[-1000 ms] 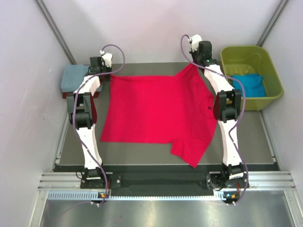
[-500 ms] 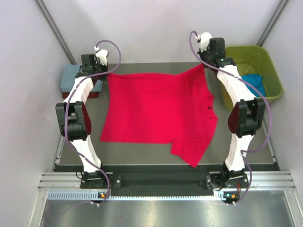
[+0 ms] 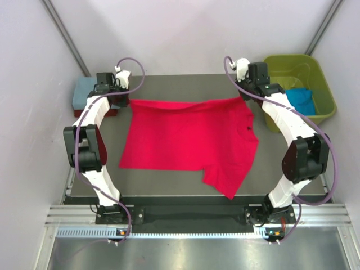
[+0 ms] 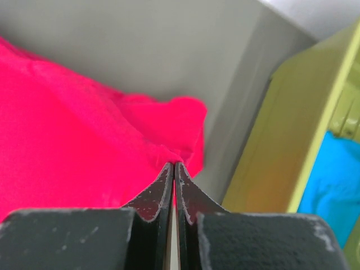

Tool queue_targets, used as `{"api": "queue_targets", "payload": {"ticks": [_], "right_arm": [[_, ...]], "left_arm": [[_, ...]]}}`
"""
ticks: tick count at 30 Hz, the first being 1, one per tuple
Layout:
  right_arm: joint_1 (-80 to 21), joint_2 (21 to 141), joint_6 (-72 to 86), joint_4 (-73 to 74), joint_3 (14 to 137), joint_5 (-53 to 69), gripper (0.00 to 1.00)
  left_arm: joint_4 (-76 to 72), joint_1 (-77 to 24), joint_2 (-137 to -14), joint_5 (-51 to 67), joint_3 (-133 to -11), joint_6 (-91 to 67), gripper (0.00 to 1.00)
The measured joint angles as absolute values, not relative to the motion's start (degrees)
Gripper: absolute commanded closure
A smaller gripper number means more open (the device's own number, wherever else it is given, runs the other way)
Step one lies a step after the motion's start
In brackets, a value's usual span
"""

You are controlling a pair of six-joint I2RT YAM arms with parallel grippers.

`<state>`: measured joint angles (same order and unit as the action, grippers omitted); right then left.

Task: Fold and stack the t-shirts
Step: Fold the tshirt

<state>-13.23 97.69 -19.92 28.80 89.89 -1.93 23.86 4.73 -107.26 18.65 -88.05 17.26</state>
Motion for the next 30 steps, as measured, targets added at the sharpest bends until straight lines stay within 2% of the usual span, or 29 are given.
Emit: {"api": "queue_targets", "payload": {"ticks": [12, 30], "right_arm": [[-13.4, 88.4, -19.9, 30.1, 78.7, -1.7, 1.00], [-13.4, 83.2, -19.1, 31.7, 70.7, 0.8, 1.00]], "left_arm": [[27.9, 5.6, -101.5, 18.9, -82.9, 18.2, 1.00], [33.2, 6.0, -100.4, 18.6, -78.1, 18.6, 1.00]]}}
